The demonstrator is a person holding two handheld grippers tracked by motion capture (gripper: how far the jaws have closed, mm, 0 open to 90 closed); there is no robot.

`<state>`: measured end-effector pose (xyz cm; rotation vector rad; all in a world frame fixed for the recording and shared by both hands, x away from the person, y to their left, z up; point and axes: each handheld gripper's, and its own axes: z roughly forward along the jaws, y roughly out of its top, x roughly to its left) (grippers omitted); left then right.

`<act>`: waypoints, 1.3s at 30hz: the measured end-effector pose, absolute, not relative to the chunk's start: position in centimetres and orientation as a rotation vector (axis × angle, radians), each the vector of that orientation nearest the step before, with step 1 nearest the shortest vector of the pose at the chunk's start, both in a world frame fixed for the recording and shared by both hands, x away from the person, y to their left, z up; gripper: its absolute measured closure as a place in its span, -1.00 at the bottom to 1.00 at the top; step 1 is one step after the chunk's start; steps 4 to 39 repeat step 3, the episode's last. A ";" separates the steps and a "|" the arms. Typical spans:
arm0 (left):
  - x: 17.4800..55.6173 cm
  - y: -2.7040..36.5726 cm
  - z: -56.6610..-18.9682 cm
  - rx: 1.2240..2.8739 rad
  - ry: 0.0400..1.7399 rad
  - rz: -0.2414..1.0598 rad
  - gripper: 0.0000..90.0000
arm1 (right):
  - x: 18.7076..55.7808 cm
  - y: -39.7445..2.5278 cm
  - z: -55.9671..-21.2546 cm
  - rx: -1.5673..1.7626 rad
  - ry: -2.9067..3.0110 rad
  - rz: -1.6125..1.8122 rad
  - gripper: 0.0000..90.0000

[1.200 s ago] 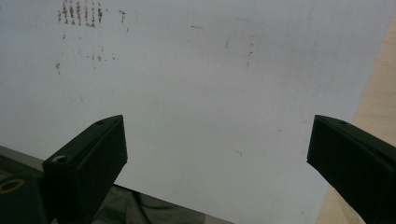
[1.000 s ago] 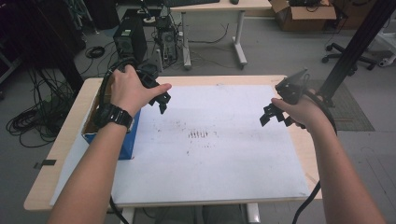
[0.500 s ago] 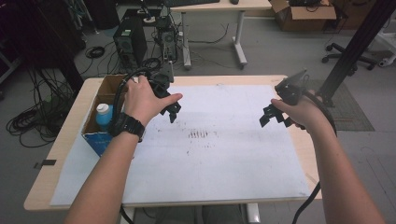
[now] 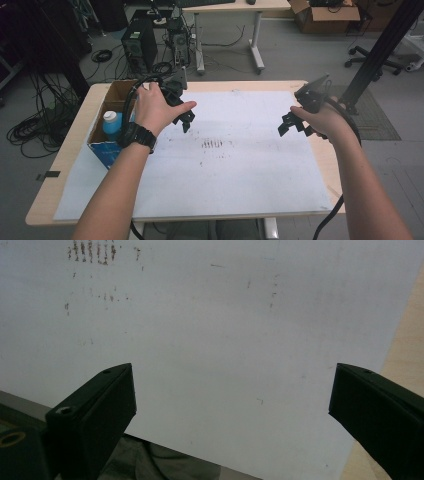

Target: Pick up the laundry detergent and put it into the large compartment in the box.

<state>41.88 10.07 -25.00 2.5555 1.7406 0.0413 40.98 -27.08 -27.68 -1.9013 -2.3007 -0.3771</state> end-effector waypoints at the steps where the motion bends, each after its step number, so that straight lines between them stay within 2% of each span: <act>1: 41.9 10.1 -25.0 2.555 1.739 0.041 -0.89 | 41.0 -27.1 -27.6 -1.903 -2.301 -0.377 -0.89; 39: 41.9 10.1 -25.0 2.558 1.739 0.040 -0.89 | 41.0 -27.1 -27.6 -1.906 -2.298 -0.383 -0.89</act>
